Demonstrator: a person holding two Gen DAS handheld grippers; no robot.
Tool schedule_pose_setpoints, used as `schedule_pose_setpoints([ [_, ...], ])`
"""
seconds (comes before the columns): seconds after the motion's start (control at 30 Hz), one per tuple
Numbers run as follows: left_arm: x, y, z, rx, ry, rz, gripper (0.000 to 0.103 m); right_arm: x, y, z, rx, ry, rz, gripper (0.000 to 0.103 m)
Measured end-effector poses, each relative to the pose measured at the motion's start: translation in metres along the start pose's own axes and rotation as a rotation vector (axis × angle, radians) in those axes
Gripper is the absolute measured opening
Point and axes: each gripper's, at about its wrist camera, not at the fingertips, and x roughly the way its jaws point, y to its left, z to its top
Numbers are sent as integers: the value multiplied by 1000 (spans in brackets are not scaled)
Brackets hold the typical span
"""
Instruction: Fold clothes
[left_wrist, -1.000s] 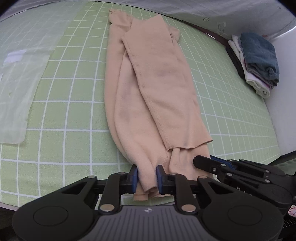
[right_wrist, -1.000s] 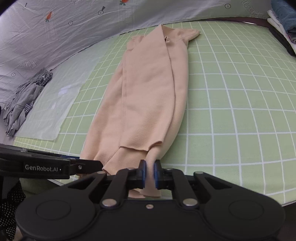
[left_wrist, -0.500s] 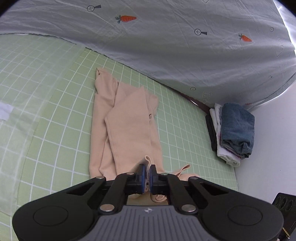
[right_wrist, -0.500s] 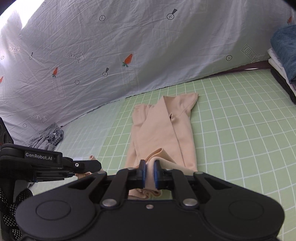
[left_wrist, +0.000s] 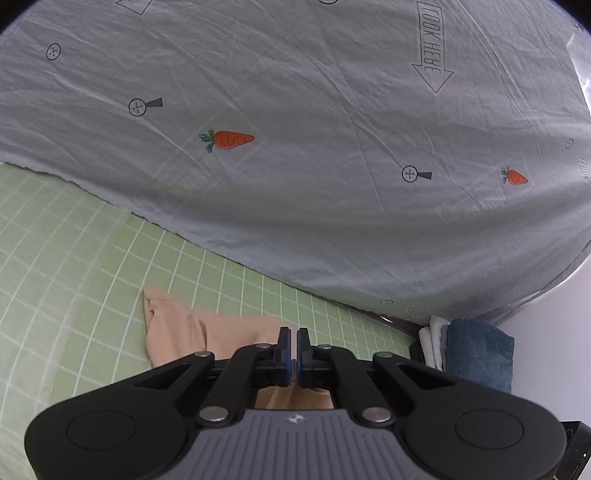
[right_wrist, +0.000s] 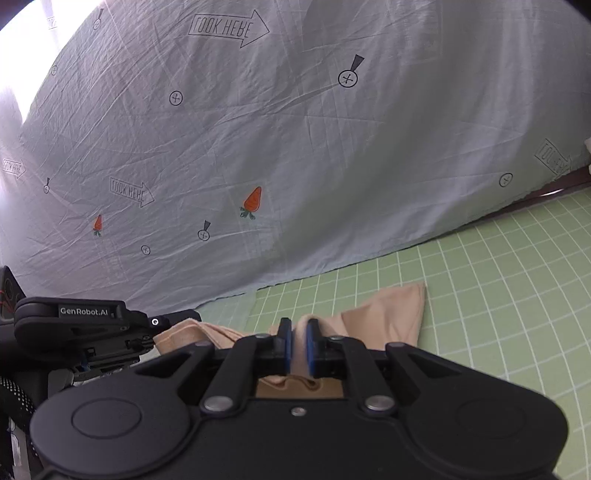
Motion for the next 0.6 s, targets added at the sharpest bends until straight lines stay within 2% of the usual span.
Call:
schedule_pose_setpoints([
  [0.07,30,11,28,7,-12,16,1,36,-5,21,-5,7,-5,8],
  [0.2,107,53,63,42,-6,133,1,125,-23,43,-2,82,-40,8],
  [0.3,150,90,57,-8,58,229,1,193,-52,42,23,187,-85,9],
  [0.37,170,113,45,-48,99,287,2,222,-65,34,23,247,-105,11],
  [0.43,177,131,35,-88,119,313,5,229,-71,32,15,243,-124,27],
  [0.47,173,136,32,-105,117,306,9,229,-74,32,14,236,-131,41],
  [0.5,166,139,29,-123,111,288,12,229,-77,32,12,228,-138,47],
  [0.57,151,140,25,-147,99,273,29,224,-85,35,30,204,-155,48],
  [0.6,144,139,24,-153,94,273,32,219,-89,36,41,191,-170,54],
])
